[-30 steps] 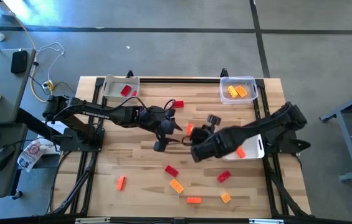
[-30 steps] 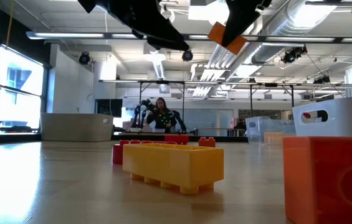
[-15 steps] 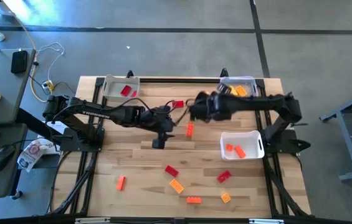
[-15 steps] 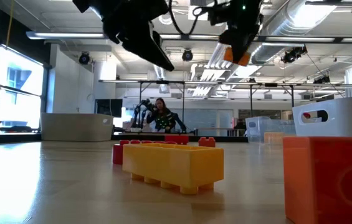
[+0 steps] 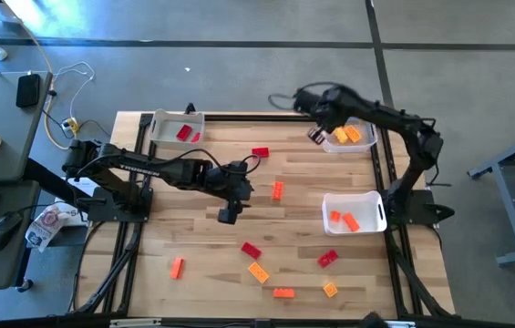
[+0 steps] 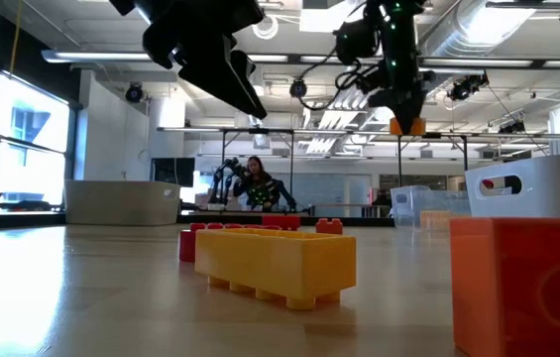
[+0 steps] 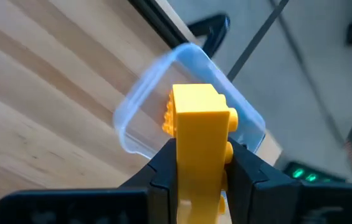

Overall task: Sort & place blocks by color
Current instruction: Put the yellow game piece into the transparent bin

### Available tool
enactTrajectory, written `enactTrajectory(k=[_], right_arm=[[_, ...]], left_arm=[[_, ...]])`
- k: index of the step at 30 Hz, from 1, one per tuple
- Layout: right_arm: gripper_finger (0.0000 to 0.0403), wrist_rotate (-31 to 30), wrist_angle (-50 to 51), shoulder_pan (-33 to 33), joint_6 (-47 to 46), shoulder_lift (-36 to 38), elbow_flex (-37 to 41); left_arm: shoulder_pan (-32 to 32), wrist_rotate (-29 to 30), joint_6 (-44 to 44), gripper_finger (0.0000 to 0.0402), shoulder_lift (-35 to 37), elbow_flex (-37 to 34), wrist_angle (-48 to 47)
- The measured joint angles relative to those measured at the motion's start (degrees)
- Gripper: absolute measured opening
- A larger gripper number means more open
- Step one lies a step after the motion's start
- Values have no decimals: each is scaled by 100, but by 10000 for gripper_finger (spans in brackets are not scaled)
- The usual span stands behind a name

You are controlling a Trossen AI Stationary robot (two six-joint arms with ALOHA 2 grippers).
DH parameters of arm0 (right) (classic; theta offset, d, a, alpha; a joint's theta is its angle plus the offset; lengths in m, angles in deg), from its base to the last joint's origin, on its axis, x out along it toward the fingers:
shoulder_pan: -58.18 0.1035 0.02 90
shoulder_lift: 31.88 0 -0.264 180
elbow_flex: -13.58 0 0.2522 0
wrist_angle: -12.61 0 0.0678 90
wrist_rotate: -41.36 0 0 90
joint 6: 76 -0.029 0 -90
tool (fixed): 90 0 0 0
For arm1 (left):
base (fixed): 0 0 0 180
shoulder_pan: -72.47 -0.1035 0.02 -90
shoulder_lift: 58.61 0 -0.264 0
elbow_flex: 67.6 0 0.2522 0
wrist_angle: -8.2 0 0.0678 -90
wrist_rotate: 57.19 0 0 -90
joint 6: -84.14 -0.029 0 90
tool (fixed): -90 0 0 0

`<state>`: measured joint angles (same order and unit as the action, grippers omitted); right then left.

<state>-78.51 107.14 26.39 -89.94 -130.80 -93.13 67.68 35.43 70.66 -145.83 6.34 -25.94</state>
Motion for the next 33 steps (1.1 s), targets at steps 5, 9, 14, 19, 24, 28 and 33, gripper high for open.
enactTrajectory(k=[5, 9, 14, 19, 24, 28, 33], right_arm=[[66, 611, -5, -813, 208, 0, 0], [66, 891, -127, -1270, 235, 0, 0], [66, 943, -278, -1580, 178, -14, 2], [66, 951, -319, -1731, 206, -207, 2], [66, 954, -323, -1847, 378, -490, 4], [66, 1347, -324, -1953, 444, -658, 4], [66, 1853, -324, -2088, 543, -887, 4]], left_arm=[[-4, 1, 2, 223, 0, 0, 0], [-2, 1, 77, 223, 0, 0, 1], [-2, 1, 131, 223, 0, 0, 3], [-4, 1, 115, 223, 0, 0, 6], [-4, 15, -7, 223, 0, 0, 13], [-4, 17, -17, 223, 0, 0, 19], [-4, 17, -18, 223, 0, 0, 46]])
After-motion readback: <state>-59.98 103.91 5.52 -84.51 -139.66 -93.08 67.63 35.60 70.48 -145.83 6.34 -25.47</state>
